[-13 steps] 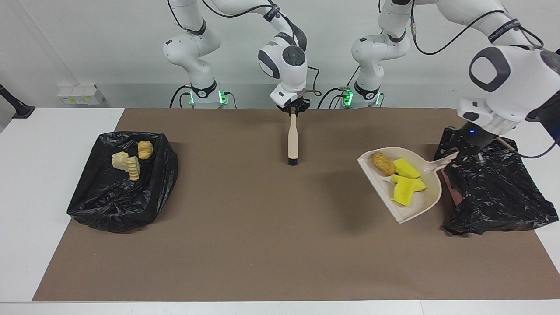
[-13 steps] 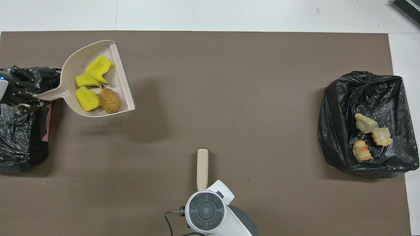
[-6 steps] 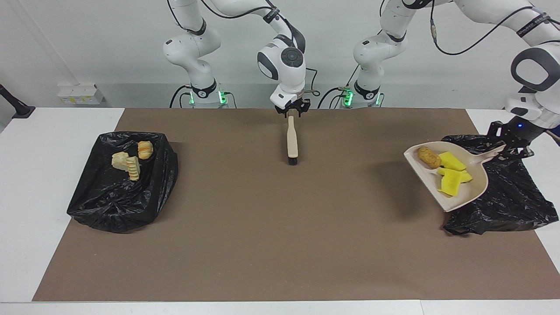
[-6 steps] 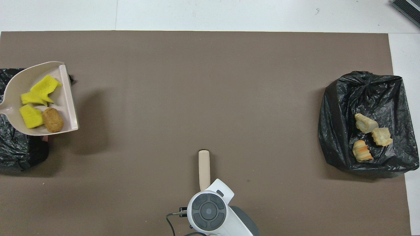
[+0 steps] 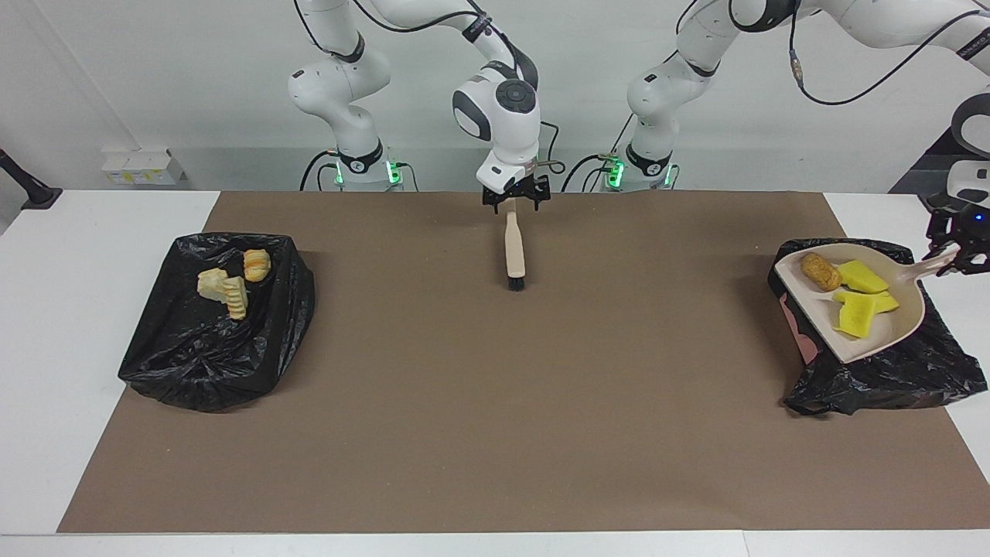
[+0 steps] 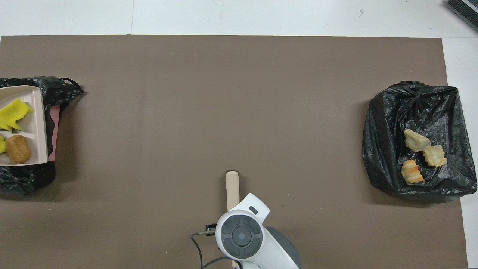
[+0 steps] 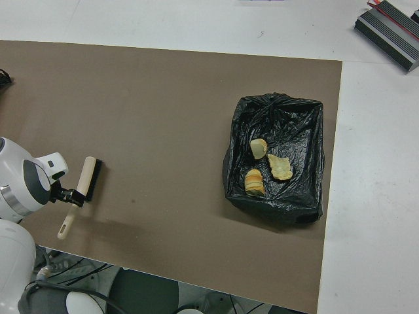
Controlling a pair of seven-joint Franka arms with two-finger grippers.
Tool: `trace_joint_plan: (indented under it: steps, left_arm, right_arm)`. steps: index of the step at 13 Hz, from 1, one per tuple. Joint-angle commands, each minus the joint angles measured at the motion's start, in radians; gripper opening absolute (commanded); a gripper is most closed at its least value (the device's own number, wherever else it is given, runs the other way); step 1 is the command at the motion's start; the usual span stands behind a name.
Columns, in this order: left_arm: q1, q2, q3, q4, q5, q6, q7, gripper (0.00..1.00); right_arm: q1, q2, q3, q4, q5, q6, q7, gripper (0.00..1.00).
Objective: Sweep and dump trash in bin
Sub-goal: 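Tip the dustpan over the black bag with the left gripper, then lay the brush on the table and withdraw the right gripper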
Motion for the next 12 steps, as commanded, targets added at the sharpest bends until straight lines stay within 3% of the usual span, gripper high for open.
trace_joint_plan:
  steps: [1, 4, 10, 12]
  left_arm:
    - [-0.022, 0.032, -0.002, 0.048, 0.161, 0.045, 0.021, 0.0]
    - [-0.035, 0.026, -0.005, 0.048, 0.269, 0.072, 0.019, 0.0]
    - [-0.07, -0.038, -0.006, 0.019, 0.542, 0.088, 0.001, 0.0]
    - [-0.071, -0.064, -0.006, 0.012, 0.59, 0.077, -0.05, 0.0]
  right_arm:
    - [-0.118, -0.005, 0.001, 0.073, -0.067, -0.015, -0.032, 1.0]
    - [-0.247, -0.009, 0.001, 0.134, -0.144, -0.024, -0.078, 1.0]
    - [-0.462, -0.005, 0.0, 0.235, -0.152, -0.073, -0.311, 1.0]
    - [-0.464, -0.008, -0.064, 0.245, -0.16, -0.073, -0.345, 1.0]
